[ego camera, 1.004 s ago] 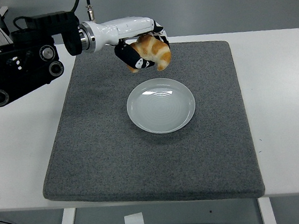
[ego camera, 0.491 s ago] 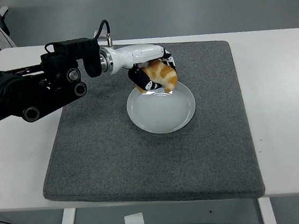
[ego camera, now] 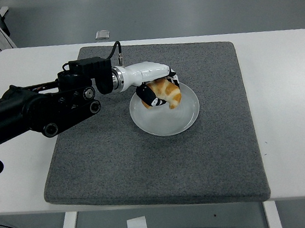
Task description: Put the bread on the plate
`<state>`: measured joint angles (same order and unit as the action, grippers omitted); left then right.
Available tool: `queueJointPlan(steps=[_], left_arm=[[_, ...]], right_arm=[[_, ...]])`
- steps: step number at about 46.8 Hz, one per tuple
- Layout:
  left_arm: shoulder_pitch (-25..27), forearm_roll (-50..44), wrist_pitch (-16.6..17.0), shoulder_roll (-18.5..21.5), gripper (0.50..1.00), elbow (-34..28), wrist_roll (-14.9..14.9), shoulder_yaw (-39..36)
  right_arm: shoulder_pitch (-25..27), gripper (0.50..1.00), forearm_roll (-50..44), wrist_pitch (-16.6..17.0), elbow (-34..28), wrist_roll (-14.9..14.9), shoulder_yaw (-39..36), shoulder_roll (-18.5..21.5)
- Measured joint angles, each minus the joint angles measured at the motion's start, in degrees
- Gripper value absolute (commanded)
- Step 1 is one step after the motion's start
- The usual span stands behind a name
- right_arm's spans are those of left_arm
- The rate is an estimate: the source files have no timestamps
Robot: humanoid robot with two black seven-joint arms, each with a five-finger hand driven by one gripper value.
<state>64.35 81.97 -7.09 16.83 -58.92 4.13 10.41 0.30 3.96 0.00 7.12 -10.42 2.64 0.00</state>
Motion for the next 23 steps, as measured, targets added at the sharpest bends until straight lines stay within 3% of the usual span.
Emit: queueJointPlan(steps=[13,14,17,23], left_arm=[[-0.35,0.39,1.63,-0.57,0.51,0.68,0.0,-1.97],[-0.36,0.39,1.67,-0.57,0.525,0.69,0.0,-1.97],[-0.42,0.39,1.73,-0.53,0.653,0.72,0.0,-1.97],[-0.46,0.39,1.73,-0.49,0.778,0.81,0.0,-2.06]], right_arm=[[0.0,0.932,0.0,0.0,0.0,0.01,0.0,0.0],[0.02,0.932,0.0,0.0,0.0,0.01,0.0,0.0],[-0.01,0.932,0.0,0.0,0.0,0.01,0.0,0.0],[-0.02,0.932,0.0,0.0,0.0,-0.02,0.0,0.0]])
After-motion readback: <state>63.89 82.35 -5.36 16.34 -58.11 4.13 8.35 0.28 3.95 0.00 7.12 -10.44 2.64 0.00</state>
